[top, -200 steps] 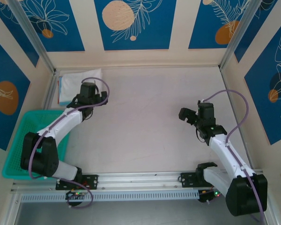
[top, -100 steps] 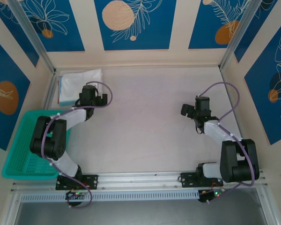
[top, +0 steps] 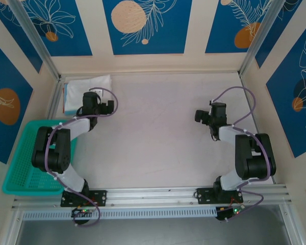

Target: Fold and stack the t-shirts

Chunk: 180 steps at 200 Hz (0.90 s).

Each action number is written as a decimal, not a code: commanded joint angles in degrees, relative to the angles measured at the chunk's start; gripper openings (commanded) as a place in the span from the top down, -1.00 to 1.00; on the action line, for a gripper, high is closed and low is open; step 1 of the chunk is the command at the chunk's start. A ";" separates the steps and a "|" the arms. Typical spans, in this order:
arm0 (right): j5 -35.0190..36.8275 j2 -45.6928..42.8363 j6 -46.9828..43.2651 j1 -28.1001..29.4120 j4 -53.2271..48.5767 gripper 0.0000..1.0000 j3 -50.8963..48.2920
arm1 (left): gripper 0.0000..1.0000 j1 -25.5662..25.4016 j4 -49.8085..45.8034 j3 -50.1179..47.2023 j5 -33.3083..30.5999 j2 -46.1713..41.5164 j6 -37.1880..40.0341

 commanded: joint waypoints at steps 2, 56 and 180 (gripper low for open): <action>-2.26 1.02 -3.08 -0.30 9.94 -0.99 -0.86 | -1.00 0.32 3.80 2.90 3.40 2.81 1.62; -3.69 -1.58 -3.92 -0.19 17.23 -0.99 -6.31 | -1.00 0.83 5.61 0.65 3.48 4.07 2.24; -4.23 -0.38 -4.34 -0.08 33.60 -0.99 -14.99 | -1.00 0.89 8.94 -7.13 4.51 -4.20 1.75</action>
